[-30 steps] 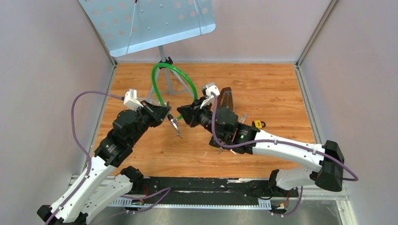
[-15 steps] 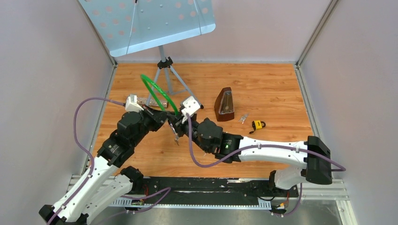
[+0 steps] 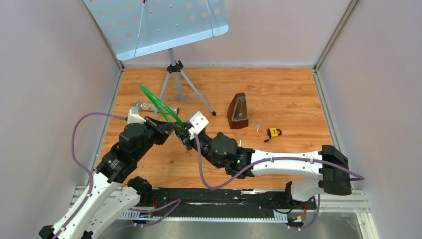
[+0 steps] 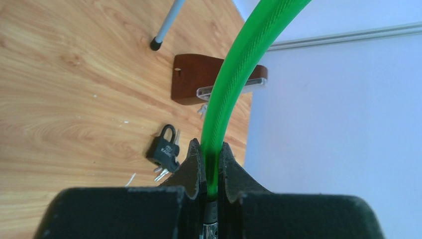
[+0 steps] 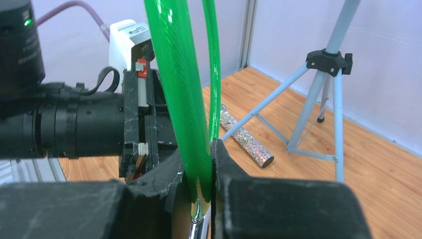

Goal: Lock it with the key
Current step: Lock the lock.

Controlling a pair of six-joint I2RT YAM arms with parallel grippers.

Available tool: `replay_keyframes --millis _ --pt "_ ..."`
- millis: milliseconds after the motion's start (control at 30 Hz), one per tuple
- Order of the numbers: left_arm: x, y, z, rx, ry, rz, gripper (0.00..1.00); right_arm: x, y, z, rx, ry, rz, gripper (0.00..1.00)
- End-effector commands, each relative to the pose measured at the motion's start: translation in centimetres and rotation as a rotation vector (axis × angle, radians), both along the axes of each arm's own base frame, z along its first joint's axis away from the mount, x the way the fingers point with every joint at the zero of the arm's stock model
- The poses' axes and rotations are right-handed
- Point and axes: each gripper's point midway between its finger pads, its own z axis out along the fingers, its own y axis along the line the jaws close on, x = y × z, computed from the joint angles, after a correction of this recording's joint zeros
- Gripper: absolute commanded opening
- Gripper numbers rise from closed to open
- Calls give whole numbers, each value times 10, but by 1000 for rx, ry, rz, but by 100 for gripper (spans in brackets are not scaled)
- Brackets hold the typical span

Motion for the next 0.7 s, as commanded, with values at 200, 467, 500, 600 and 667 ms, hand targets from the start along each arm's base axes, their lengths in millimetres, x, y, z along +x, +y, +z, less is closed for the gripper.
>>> replay_keyframes --millis 200,467,500,600,667 --pt "-12 -26 47 -78 27 -125 0 -2 11 -25 -127 -93 30 0" --pt "-12 -25 41 -20 91 -125 0 10 19 -18 -68 3 -32 0" --pt "-12 -26 42 -27 90 -126 0 8 21 -18 -67 9 -19 0" --pt "-12 -27 44 -48 82 -130 0 6 24 -29 -86 14 -4 0" --pt "-13 -25 48 -54 69 -121 0 5 22 -42 -111 19 4 0"
